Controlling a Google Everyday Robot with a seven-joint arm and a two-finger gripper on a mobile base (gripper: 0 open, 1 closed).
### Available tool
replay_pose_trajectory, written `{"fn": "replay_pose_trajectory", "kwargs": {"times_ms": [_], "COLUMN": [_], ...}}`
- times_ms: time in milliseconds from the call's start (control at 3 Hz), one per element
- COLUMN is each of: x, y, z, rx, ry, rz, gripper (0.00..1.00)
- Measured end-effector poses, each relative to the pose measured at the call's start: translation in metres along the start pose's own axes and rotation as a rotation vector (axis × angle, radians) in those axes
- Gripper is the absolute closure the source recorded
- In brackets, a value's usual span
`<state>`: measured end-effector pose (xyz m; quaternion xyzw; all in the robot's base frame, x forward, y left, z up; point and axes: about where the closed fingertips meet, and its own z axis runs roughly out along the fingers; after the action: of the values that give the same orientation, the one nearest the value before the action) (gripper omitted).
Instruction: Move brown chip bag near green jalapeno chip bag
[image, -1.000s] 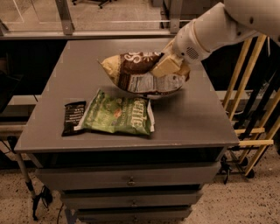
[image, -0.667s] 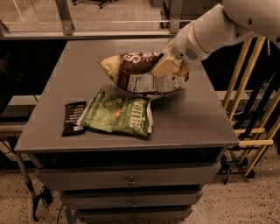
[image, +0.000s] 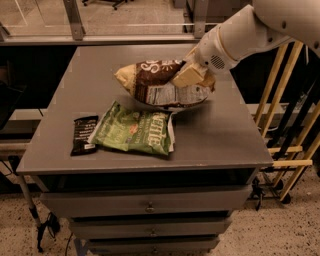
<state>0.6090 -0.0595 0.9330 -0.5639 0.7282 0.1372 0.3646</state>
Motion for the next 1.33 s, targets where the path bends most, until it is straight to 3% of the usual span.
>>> {"fn": "replay_pose_trajectory", "kwargs": {"times_ms": [333,667,1000,1333], "x": [-0.001,-0.001,0.007,0.031], "y": [0.001,0.002,0.009,0.031], "z": [0.001,0.003,-0.012,-0.035], "rx": [-0.003,-0.006,0.017,0.029], "ry": [0.000,0.000,0.000,0.032], "rz": [-0.002,-0.003,0.010,0.039], "gripper": [0.12,0.00,0.00,0.00]}}
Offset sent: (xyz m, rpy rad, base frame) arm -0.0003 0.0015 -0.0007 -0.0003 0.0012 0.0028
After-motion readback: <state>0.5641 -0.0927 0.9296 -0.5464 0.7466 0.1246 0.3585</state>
